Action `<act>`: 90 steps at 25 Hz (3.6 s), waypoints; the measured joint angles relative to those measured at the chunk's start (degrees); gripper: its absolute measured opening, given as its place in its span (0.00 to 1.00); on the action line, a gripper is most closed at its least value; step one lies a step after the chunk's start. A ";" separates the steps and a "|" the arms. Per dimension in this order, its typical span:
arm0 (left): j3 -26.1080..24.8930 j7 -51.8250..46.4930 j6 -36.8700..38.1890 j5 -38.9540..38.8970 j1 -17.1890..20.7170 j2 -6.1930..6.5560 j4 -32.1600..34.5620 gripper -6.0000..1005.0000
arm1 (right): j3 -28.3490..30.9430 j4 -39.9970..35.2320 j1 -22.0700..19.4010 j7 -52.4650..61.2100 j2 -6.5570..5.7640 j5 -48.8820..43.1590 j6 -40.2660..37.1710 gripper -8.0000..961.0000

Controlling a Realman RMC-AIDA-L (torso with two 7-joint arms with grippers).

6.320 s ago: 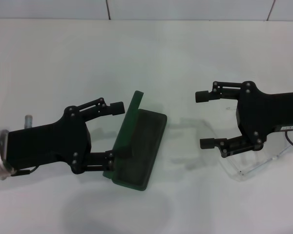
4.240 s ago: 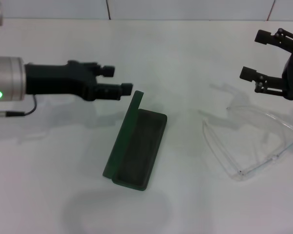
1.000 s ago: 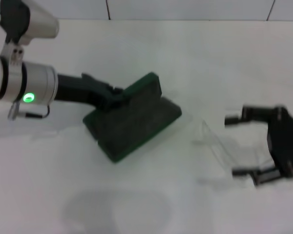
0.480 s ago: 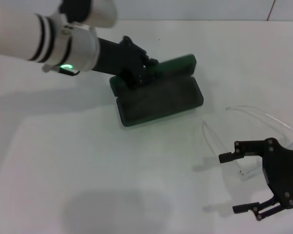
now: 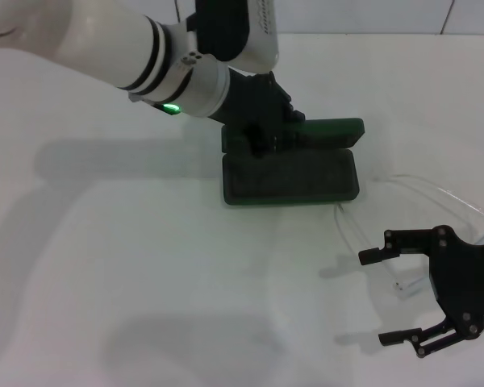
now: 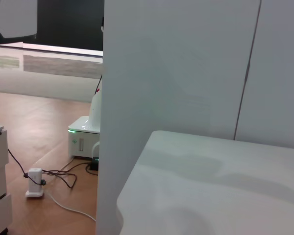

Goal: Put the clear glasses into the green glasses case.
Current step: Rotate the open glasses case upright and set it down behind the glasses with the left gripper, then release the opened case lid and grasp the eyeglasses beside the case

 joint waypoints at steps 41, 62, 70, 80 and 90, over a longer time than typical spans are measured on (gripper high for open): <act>-5.31 19.26 11.12 -43.86 29.67 0.01 10.88 0.56 | 4.04 -18.32 0.48 15.83 -1.47 -0.53 -2.57 0.89; -11.93 39.55 21.84 -63.50 35.61 -0.01 -16.53 0.57 | -10.41 -41.14 15.29 39.22 1.80 -42.03 -10.30 0.89; -11.93 39.93 21.91 -64.18 34.24 -0.08 -18.52 0.57 | -20.99 -40.36 16.35 42.22 2.26 -44.26 -4.52 0.87; -11.92 40.73 21.99 -65.05 33.39 -0.06 -21.14 0.57 | -30.56 -35.25 18.57 43.01 2.70 -44.23 -1.21 0.80; -11.92 43.03 23.28 -66.73 33.09 -0.12 -24.31 0.57 | -33.43 -30.71 19.98 43.05 2.75 -44.46 1.84 0.76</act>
